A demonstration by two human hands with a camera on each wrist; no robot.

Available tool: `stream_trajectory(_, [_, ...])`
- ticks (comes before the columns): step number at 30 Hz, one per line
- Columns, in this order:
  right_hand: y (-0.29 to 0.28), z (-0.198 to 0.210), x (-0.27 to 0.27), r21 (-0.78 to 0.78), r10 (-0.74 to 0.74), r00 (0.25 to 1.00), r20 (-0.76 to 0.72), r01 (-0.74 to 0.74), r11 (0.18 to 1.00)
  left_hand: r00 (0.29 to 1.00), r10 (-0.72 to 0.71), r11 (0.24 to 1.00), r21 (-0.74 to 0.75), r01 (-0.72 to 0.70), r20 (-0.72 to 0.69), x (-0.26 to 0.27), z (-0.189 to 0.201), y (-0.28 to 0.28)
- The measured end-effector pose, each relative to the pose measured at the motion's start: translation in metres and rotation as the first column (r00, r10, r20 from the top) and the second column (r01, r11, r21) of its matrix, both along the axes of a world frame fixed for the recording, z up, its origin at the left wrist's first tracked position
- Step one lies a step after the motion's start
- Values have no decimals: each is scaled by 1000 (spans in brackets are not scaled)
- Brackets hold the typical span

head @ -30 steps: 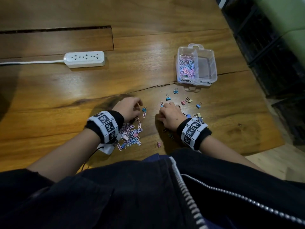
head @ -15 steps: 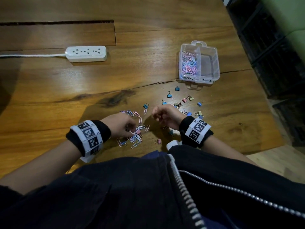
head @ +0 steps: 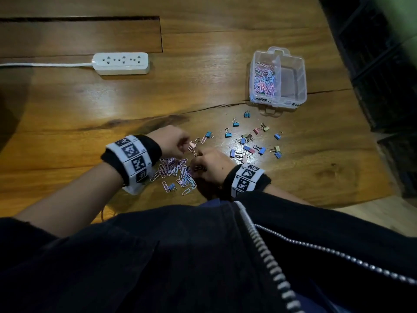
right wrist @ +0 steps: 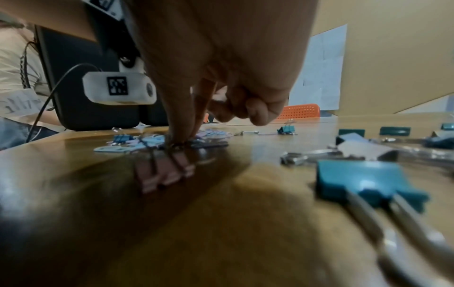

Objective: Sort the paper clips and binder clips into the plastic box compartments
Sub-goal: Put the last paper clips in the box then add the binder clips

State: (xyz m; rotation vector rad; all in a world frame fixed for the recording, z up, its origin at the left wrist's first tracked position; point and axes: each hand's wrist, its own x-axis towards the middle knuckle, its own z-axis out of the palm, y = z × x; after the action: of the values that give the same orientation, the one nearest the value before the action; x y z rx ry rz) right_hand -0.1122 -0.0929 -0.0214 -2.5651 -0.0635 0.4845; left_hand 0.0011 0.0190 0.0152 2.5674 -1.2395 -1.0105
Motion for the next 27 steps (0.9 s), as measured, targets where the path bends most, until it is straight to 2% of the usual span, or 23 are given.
stream_trajectory(2, [0,0,2,-16,25,1000,6,-24,1000,996,-51,987,148,61,-68,-9,1,16])
stream_trajectory(5, [-3,0,3,8,-11,1000,20,11,1000,976,-220,934,288,213,-9,-30,-7,37])
stream_trajectory(8, [-7,-1,3,0,-53,998,-28,53,999,944,-306,930,253,267,127,-45,-18,48])
stream_trajectory(13, [-9,-2,0,3,-57,996,-74,58,998,941,-311,943,164,288,133,-48,-20,56])
stream_trajectory(15, [-9,-2,-2,-29,-65,992,-104,63,998,957,-261,962,110,248,124,-44,-16,54])
stream_trajectory(18, [-9,-1,-2,-69,-52,990,-128,44,997,996,-18,998,-54,22,87,-29,-7,37])
stream_trajectory(21, [-14,6,-5,-5,-73,988,-135,73,997,977,203,961,-208,-184,72,-10,-6,10])
stream_trajectory(24, [-28,15,-10,44,-205,973,-108,211,976,956,285,938,-224,-263,71,3,-15,-13])
stream_trajectory(27, [-45,18,-12,73,-441,896,-47,443,893,965,260,957,-138,-254,28,8,-22,-25])
